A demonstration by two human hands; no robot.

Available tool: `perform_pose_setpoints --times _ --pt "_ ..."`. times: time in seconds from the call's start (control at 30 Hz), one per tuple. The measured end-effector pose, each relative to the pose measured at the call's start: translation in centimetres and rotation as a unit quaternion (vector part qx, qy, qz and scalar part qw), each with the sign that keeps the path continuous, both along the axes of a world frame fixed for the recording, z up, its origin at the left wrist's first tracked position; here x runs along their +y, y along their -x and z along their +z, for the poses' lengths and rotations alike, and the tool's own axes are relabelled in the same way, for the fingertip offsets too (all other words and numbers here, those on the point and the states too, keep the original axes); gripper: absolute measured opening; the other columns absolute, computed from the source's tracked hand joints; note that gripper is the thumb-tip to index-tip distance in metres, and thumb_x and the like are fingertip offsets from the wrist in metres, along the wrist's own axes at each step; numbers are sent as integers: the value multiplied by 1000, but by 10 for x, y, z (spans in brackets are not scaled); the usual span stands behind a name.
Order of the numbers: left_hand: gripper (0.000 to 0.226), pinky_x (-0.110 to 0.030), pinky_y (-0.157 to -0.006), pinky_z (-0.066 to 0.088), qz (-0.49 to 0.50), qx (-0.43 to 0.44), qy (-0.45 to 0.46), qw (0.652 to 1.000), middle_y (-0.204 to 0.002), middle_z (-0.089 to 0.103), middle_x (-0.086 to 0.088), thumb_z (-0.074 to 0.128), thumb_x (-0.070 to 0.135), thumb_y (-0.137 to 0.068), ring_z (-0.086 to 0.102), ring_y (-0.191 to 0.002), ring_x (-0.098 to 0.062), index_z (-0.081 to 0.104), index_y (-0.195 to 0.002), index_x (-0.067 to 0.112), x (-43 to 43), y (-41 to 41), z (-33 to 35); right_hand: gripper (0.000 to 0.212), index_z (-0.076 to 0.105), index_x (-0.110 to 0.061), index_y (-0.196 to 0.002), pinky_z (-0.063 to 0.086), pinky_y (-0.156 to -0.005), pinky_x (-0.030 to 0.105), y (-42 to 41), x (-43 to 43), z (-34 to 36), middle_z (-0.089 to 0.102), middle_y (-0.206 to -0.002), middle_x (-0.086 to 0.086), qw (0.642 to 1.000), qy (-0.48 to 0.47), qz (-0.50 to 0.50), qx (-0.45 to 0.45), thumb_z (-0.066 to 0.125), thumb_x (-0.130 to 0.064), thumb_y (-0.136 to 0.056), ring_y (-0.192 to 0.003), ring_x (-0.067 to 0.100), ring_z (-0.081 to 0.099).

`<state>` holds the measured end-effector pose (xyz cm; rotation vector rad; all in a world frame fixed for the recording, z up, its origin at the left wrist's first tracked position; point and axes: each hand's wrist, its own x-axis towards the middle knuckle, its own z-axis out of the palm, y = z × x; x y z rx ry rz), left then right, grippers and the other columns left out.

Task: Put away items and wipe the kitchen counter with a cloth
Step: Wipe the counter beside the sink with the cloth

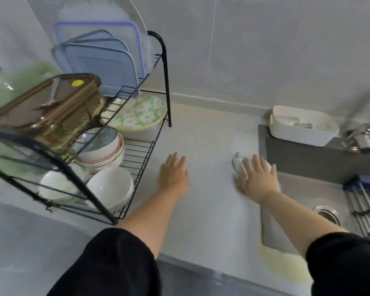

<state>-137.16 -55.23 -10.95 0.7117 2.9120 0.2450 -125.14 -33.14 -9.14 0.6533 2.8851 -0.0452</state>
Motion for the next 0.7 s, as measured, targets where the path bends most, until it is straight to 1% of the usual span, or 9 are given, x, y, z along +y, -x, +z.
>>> perform_pose_setpoints --times 0.1,0.23,0.3,0.37,0.43,0.5,0.57,0.63,0.7 --pt "54 -41 -115 15 55 9 18 998 -160 7 -7 30 33 -101 4 -147 -24 16 -151 20 17 38 -13 67 17 -19 -150 10 -113 53 15 3 -30 11 -159 8 999 20 38 -30 14 -53 -92 -146 30 8" --pt "55 -40 -116 12 95 0 35 995 -160 5 -8 25 34 -102 1 -147 -25 13 -152 17 24 82 -24 64 51 -8 -134 39 -98 59 32 9 -50 51 -138 15 986 -1 159 45 18 -47 -95 -127 42 46" --pt "55 -39 -117 8 109 5 42 993 -160 4 -8 23 34 -102 -1 -147 -25 11 -152 17 24 95 -31 64 52 -10 -133 41 -96 57 46 14 -52 54 -136 13 976 -2 215 43 10 -46 -99 -125 41 49" --pt "55 -40 -116 6 118 17 50 992 -161 2 -6 21 35 -101 -2 -147 -23 8 -152 18 25 100 -37 62 48 -14 -137 36 -100 56 68 14 -50 49 -141 10 962 6 268 41 10 -46 -99 -130 39 44" --pt "56 -40 -117 3 123 20 45 991 -161 0 -4 20 35 -101 -4 -148 -21 6 -153 20 25 99 -43 63 37 -19 -145 19 -109 58 97 8 -43 34 -152 5 952 58 300 11 11 -48 -95 -141 36 27" --pt "58 -41 -116 1 127 20 39 991 -161 0 -3 12 38 -98 -4 -148 -20 5 -153 21 25 100 -46 73 23 -25 -150 1 -113 56 132 3 -39 14 -159 -1 946 96 311 3 3 -51 -84 -147 29 6" --pt "68 -42 -116 1 129 18 45 990 -161 0 -3 0 41 -88 -4 -148 -21 5 -153 21 26 101 -47 78 15 -29 -151 -4 -114 52 168 -2 -36 6 -160 -5 945 90 315 8 -2 -51 -78 -147 24 -1" --pt "77 -44 -116 4 123 25 46 991 -160 3 -3 -8 42 -80 0 -148 -22 9 -153 21 27 101 -46 65 12 -29 -151 -6 -114 50 206 -8 -33 3 -160 -7 945 89 313 6 10 -46 -89 -147 21 -1" --pt "77 -47 -114 15 123 37 45 991 -159 16 -5 -2 42 -81 13 -147 -25 22 -151 20 27 101 -48 56 10 -28 -152 -6 -114 51 247 -17 -35 3 -160 -7 948 87 305 10 24 -33 -98 -147 20 -1"
